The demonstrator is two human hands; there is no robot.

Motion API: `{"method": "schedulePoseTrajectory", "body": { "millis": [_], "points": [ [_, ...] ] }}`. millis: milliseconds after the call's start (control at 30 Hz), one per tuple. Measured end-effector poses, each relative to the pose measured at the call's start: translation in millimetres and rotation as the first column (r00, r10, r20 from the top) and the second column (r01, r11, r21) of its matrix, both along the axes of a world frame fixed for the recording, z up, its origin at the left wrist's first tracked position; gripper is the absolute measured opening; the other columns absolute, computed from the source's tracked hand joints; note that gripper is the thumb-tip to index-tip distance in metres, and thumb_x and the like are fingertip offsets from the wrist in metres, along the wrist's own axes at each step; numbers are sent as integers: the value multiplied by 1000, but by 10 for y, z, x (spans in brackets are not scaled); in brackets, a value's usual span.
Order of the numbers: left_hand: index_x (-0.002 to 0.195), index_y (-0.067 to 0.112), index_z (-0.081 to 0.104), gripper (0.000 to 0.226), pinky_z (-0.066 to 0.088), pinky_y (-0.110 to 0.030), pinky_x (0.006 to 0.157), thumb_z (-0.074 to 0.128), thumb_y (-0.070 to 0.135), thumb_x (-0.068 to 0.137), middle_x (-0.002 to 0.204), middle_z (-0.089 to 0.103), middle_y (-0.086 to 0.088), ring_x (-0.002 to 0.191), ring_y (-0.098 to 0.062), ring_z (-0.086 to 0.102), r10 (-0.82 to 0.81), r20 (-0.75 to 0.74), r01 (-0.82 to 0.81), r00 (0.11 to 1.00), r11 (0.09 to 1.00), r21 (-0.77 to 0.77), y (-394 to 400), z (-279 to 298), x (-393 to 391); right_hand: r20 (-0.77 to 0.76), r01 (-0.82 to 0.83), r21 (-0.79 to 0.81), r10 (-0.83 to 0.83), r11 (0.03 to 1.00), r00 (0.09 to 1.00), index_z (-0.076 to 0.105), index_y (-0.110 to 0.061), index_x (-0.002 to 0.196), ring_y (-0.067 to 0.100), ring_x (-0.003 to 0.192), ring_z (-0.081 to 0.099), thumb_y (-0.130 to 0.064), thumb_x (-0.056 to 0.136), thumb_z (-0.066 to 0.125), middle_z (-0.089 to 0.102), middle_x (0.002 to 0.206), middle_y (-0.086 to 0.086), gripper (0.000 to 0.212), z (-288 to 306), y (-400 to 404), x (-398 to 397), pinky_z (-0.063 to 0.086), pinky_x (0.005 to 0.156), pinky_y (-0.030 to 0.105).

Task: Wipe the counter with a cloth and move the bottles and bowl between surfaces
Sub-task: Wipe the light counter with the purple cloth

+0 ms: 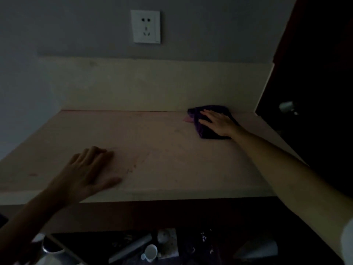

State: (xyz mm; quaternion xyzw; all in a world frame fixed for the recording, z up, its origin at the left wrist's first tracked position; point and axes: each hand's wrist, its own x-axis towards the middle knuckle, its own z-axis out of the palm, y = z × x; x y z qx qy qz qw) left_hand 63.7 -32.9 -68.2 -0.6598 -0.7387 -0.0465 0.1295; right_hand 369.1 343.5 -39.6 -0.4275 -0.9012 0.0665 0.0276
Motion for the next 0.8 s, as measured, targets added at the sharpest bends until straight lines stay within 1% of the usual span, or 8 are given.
{"method": "schedulePoseTrajectory", "body": {
  "millis": [67, 167, 400, 533, 633, 733, 800],
  "points": [
    [142, 17, 52, 95, 46, -44, 86, 17, 84, 85, 128, 54, -6, 113, -30, 57, 3, -9, -3, 1000, 1000, -6, 0, -1, -3, 18, 115, -6, -115, 993, 993, 15, -35, 154, 14, 150, 9, -69, 92, 20, 9, 163, -9, 70, 12, 94, 372, 9, 121, 45],
    [142, 17, 51, 94, 47, -44, 85, 17, 83, 85, 126, 53, -5, 111, -29, 56, 8, -17, -8, 1000, 1000, 3, -9, -21, -6, 29, 284, 1, -284, 959, 958, 14, -34, 154, 17, 151, 8, -71, 91, 17, 7, 164, -7, 73, 16, 117, 868, 7, 121, 45],
    [143, 15, 51, 98, 46, -46, 83, 18, 86, 83, 126, 52, -6, 111, -31, 54, 16, 7, -16, 1000, 1000, -16, 22, -62, -49, 50, 376, 17, -377, 926, 925, 8, -33, 155, 17, 151, 3, -74, 89, 11, 2, 164, -7, 78, 6, -112, 1207, 4, 121, 46],
    [138, 11, 57, 101, 48, -47, 84, 22, 87, 82, 125, 56, -10, 110, -33, 57, -42, -19, 41, 999, 999, -28, 7, -2, 16, 57, 410, 23, -411, 912, 910, 5, -30, 155, 18, 151, 2, -71, 91, 11, 1, 164, -7, 77, -41, -232, 1190, 3, 121, 46],
    [136, 15, 57, 99, 47, -43, 86, 25, 89, 80, 125, 56, -7, 111, -31, 56, -89, -19, 89, 996, 996, -11, -22, 58, 37, 59, 425, 27, -426, 905, 903, 4, -28, 155, 19, 151, 1, -71, 90, 9, 0, 164, -5, 78, -104, -362, 1051, 2, 121, 48],
    [134, 18, 57, 96, 47, -40, 86, 28, 90, 78, 122, 55, -4, 108, -29, 56, -112, -16, 112, 994, 993, 23, -28, 75, 43, 57, 398, 17, -398, 917, 915, 2, -28, 155, 20, 151, 0, -70, 91, 8, -2, 164, -4, 78, -108, -568, 674, 1, 121, 48],
    [132, 19, 58, 93, 46, -39, 87, 30, 90, 78, 122, 55, -3, 107, -28, 57, -133, 11, 133, 991, 991, 18, -59, 97, 50, 56, 331, -2, -330, 944, 942, 1, -28, 155, 19, 151, -1, -69, 92, 8, -3, 164, -5, 76, -81, -798, 242, 1, 121, 48]
  ]
}}
